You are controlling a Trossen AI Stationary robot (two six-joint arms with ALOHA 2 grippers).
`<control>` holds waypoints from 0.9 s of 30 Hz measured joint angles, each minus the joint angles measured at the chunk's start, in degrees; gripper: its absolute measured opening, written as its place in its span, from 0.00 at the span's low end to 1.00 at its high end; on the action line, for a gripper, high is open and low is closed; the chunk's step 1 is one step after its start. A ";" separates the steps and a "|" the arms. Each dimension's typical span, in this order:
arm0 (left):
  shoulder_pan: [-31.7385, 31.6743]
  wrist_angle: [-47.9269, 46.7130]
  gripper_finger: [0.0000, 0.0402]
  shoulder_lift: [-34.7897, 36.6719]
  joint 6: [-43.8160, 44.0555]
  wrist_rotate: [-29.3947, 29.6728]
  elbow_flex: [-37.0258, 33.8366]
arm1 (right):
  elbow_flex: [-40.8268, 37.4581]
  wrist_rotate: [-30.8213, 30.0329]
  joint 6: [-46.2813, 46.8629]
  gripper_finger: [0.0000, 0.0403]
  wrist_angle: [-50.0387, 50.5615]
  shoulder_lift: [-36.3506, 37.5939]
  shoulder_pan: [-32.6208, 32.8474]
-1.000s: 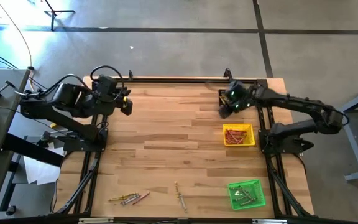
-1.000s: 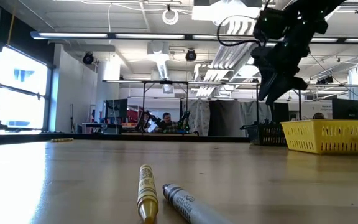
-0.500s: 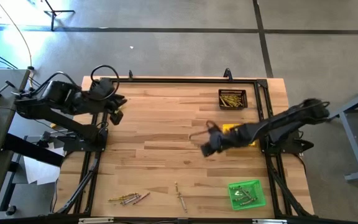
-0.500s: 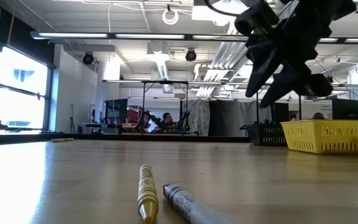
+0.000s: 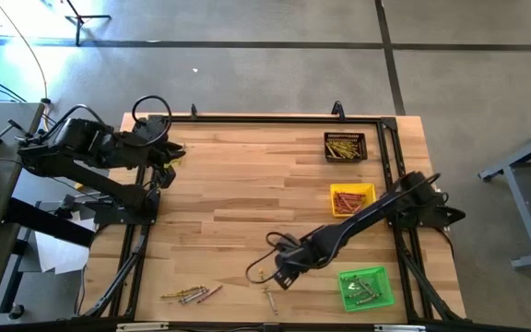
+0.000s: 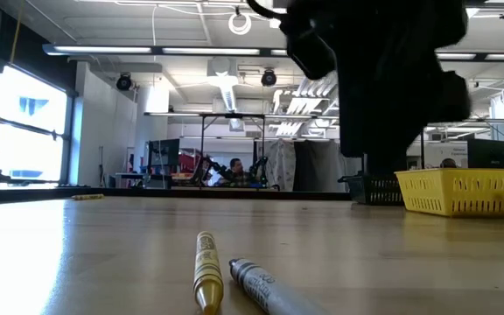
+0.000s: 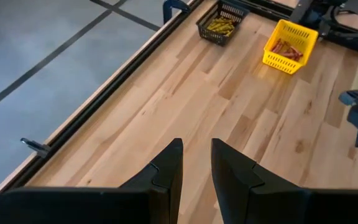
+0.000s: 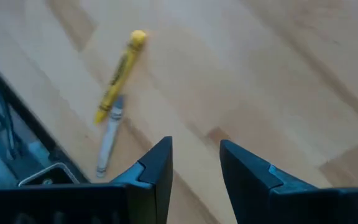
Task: Sort crayons
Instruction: Put the yellow crayon into the black bin
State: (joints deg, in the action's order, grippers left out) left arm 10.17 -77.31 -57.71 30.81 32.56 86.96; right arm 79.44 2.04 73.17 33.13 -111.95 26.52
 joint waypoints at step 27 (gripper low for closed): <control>0.13 -11.91 0.17 8.49 -13.92 -12.46 0.00 | 11.76 0.20 27.36 0.29 -5.64 -7.77 4.10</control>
State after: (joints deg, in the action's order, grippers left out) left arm 10.31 -89.22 -49.22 16.88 20.09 86.96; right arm 91.20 2.24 100.52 27.49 -119.72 30.62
